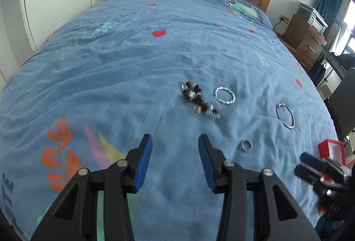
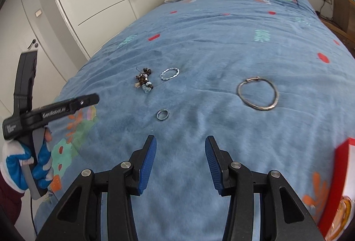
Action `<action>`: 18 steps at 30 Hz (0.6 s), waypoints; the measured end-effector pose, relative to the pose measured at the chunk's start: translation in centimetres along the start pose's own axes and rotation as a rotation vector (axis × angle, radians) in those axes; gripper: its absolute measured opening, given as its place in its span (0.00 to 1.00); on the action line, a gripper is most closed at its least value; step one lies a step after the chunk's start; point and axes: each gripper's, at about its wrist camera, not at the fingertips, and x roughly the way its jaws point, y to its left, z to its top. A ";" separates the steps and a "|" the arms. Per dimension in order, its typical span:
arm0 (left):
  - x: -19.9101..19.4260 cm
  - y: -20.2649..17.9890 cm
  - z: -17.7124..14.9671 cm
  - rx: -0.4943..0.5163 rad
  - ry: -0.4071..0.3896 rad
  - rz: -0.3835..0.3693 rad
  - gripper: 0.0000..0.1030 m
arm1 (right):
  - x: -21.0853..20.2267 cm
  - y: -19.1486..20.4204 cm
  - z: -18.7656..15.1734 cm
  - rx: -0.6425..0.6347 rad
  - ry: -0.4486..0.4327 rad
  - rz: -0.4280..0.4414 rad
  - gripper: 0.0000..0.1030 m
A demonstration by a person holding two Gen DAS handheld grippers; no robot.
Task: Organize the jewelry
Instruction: 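Move both open grippers over the beaded bracelet and small silver ring, then grasp the beaded bracelet with left gripper while right grasps the small silver ring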
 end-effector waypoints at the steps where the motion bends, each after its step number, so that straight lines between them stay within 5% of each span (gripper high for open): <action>1: 0.5 -0.1 0.5 0.000 0.002 -0.008 0.40 | 0.6 0.0 0.3 -0.007 0.006 0.006 0.44; 18: 10.5 -1.2 4.1 -0.004 0.067 -0.099 0.40 | 9.1 1.2 2.6 -0.112 0.058 0.117 0.44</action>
